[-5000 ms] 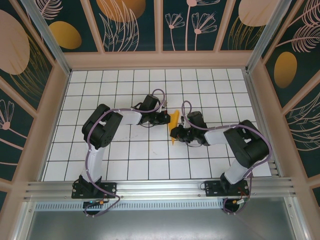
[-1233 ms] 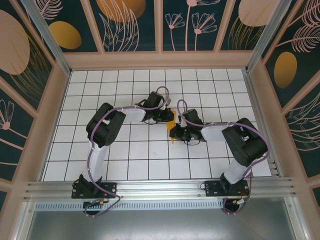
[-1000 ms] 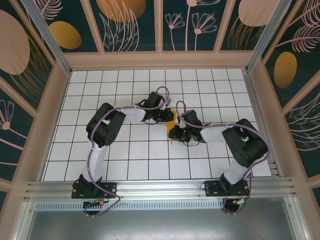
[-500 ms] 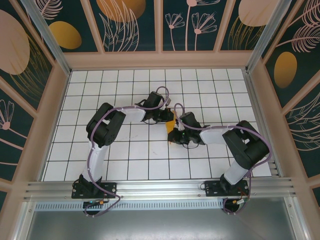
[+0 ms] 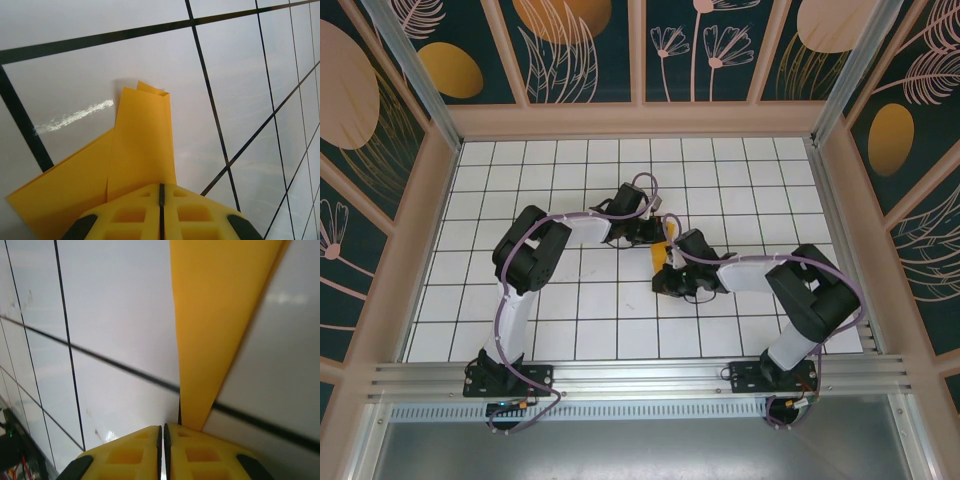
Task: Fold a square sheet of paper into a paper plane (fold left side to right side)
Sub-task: Fold the wing for the fifth time at the center of the table.
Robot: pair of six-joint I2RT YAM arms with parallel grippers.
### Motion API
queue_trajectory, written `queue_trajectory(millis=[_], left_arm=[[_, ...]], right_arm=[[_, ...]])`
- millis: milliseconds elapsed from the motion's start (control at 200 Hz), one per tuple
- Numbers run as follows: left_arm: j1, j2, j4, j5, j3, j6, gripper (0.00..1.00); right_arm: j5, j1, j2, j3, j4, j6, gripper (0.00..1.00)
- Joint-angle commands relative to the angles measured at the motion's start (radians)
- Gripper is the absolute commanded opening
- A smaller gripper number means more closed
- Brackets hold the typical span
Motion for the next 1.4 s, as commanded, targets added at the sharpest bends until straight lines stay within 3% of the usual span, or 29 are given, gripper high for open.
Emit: queue_trajectory(millis=[0,320,520,931,1176,1391], left_arm=[[0.038,0.063,-0.057,-0.102,-0.037,0.029,0.09],[0.038,0.048,-0.047,-0.092,-0.043,0.027,0.09],[0.039,0.044,-0.047,-0.091,-0.043,0.029,0.09],[0.039,0.042,-0.049,-0.089,-0.043,0.026,0.09],[0.038,0.040,-0.052,-0.093,-0.044,0.032,0.08],[0.039,0.032,-0.050,-0.086,-0.048,0.032,0.08]], right_arm=[[-0.057,0.009,-0.045,-0.002,-0.153,-0.022,0.14],[0.037,-0.104,-0.181,0.020,-0.101,-0.016,0.15],[0.098,-0.086,-0.096,0.063,-0.054,-0.021,0.15],[0.104,-0.014,0.057,0.114,-0.025,-0.027,0.15],[0.096,0.012,0.061,0.062,-0.104,-0.030,0.15],[0.007,-0.014,-0.084,0.025,-0.122,-0.055,0.16]])
